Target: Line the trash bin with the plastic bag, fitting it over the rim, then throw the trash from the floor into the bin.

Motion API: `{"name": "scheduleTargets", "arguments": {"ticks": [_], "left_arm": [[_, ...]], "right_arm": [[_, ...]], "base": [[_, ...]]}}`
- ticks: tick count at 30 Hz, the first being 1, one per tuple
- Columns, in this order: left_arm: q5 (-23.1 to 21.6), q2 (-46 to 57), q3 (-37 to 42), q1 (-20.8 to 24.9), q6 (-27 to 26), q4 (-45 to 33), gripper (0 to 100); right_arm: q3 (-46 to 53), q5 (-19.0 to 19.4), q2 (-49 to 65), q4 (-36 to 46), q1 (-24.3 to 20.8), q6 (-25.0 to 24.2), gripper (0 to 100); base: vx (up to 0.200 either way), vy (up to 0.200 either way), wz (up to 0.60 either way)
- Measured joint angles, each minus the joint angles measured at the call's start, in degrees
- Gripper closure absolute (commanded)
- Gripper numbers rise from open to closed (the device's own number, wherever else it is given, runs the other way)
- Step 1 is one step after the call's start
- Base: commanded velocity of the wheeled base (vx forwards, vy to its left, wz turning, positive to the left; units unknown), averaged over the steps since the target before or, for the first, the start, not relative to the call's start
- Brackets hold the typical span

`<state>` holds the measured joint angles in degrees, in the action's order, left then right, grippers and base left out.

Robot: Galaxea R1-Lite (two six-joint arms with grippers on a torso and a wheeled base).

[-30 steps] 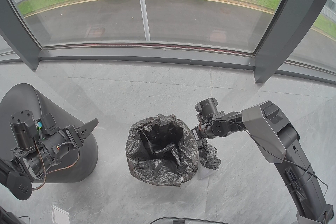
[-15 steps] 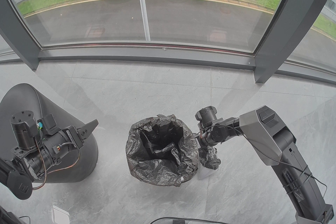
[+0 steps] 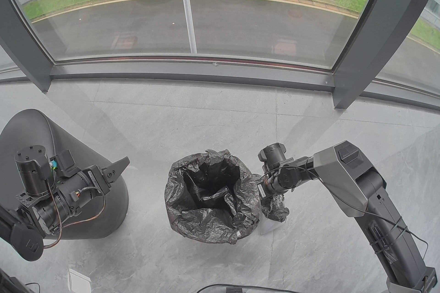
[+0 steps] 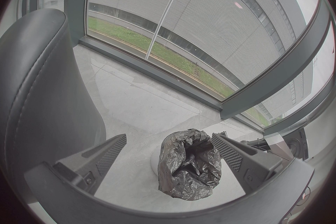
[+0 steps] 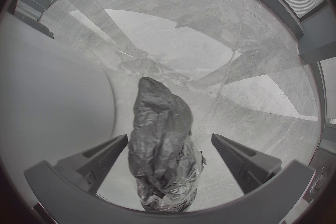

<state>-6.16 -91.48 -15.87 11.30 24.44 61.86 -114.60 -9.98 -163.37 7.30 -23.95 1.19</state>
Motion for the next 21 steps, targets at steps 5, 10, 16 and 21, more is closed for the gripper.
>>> {"name": "scheduleTargets", "arguments": {"ticks": [5,10,16,21], "left_arm": [[0.0,0.1,0.0,-0.2,0.0,0.2,0],[0.0,0.3,-0.2,-0.7,0.0,0.2,0],[0.0,1.2,-0.1,-1.0,0.1,1.3,0],[-0.4,4.4,0.1,-0.8,0.4,2.2,0]], "right_arm": [[0.0,0.0,-0.4,0.2,0.0,-1.5,100],[0.0,0.0,-0.8,0.3,0.1,-1.7,100],[0.0,-0.1,-1.0,0.3,0.1,-1.8,100],[0.0,-0.2,-0.9,0.4,0.0,-2.1,100]], "base": [[0.0,0.0,0.0],[0.0,0.0,0.0],[0.0,0.0,0.0],[0.0,0.0,0.0]]}}
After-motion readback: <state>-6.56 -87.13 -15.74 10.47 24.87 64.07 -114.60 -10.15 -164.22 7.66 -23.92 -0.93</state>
